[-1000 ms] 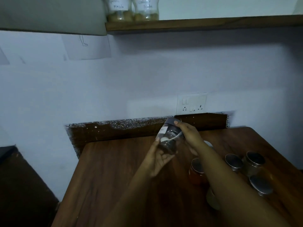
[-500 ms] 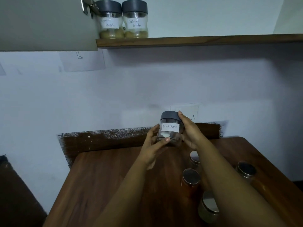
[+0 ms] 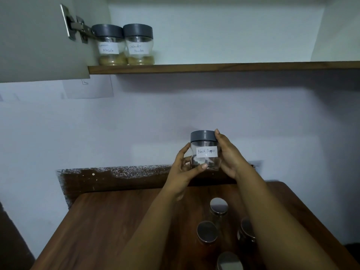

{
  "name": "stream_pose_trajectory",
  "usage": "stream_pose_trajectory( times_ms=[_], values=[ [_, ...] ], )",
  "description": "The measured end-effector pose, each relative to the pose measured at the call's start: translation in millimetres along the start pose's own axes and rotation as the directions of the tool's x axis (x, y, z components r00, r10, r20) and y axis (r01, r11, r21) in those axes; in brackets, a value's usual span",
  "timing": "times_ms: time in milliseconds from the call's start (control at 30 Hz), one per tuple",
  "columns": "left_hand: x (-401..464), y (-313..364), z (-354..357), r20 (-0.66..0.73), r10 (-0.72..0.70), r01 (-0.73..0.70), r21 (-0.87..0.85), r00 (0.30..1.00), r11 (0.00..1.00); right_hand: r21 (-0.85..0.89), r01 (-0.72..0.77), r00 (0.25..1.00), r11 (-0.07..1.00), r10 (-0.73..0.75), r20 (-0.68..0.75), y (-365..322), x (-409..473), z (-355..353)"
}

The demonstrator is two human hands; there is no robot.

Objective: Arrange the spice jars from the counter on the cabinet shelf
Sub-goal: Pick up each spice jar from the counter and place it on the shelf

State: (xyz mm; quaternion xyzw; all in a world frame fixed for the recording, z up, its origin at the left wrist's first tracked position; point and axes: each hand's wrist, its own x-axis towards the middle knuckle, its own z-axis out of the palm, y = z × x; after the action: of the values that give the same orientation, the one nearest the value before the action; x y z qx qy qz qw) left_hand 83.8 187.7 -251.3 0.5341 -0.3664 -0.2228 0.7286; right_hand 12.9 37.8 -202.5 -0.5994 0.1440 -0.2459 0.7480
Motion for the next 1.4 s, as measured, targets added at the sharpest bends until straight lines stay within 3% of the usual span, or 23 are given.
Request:
stream_pose_trajectory(
  times_ms=[467,733,867,1033,1100,1200,1267,1400],
  values=[
    [41.1,92.3,39.9,-0.032,0.289,-0.271,0.256,0.957,0.928,0.006,0.265,0.953,0.964,-0.263,0.149,-111.7,4.1,-4.3],
    [63.4,182.2,41.9,-0.001,0.474,-0.451,0.307,0.88,0.838,-0.047,0.516,0.844,0.855,-0.499,0.199,-202.0,6.7,40.6],
    [81.1,221.5,38.2,-0.019,0.52,-0.483,0.344,0.854,0.805,-0.06,0.555,0.815,0.829,-0.528,0.237,-239.5,24.2,64.2],
    [107.6,241.2,29.2,-0.02,0.549,-0.459,0.526,0.835,0.717,-0.064,0.557,0.812,0.828,-0.528,0.25,-262.9,56.0,75.5],
    [119.4,237.4,22.9,-0.052,0.639,-0.401,0.739,0.767,0.542,-0.122,0.567,0.814,0.814,-0.532,0.234,-261.9,72.2,79.3],
    [130.8,211.1,1.2,-0.064,0.856,-0.151,0.975,0.514,0.163,-0.29,0.579,0.815,0.762,-0.543,0.201,-254.1,97.8,81.8],
    [138.8,190.0,-18.9,-0.011,0.928,-0.082,0.996,0.372,0.045,-0.406,0.573,0.815,0.712,-0.548,0.188,-252.7,114.4,80.9],
    [160.2,178.2,-47.7,0.089,0.952,-0.11,0.992,0.294,-0.059,-0.57,0.531,0.838,0.626,-0.486,0.247,-258.9,137.7,92.1]
  ],
)
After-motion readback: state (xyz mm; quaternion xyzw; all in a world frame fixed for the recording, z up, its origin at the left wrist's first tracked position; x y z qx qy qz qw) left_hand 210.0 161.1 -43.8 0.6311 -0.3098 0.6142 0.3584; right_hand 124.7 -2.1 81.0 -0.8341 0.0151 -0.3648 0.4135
